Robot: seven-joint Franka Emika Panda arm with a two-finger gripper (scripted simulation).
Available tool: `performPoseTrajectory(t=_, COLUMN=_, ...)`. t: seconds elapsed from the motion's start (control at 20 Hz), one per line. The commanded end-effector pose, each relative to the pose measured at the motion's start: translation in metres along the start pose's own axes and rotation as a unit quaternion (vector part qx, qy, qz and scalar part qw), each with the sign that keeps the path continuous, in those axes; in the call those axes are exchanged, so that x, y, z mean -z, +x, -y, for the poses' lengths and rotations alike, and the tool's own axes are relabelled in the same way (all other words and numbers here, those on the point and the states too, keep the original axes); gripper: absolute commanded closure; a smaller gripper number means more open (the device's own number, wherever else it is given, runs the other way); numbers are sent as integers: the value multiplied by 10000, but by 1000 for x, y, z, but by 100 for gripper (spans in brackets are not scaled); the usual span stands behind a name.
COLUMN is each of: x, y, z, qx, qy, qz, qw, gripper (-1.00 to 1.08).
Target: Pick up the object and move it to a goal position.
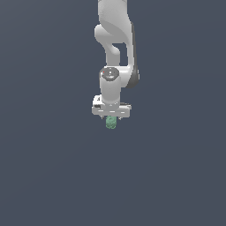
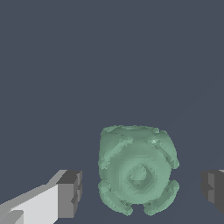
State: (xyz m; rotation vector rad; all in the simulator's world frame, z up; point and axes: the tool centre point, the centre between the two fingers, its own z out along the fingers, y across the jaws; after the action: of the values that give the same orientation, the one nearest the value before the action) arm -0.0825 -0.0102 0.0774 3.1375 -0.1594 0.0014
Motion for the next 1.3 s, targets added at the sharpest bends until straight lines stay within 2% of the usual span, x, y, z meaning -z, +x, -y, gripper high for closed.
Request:
performPoseTrajectory(t=0.0, x=-11, y=-1, z=0, qx=-3, qy=-1, qz=4, qw=10000, gripper=-92)
performPoseTrajectory(t=0.5, x=-38, y=-1, z=0, qx=-8, qy=0, qz=4, qw=10000, gripper=-92)
performPoseTrajectory(t=0.55, x=-38, y=-1, z=0, qx=-8, qy=0, qz=4, qw=10000, gripper=108)
performPoseTrajectory(t=1.25, x=-33, y=0, z=-2, qx=-4, qy=2, qz=2, qw=10000, gripper=108)
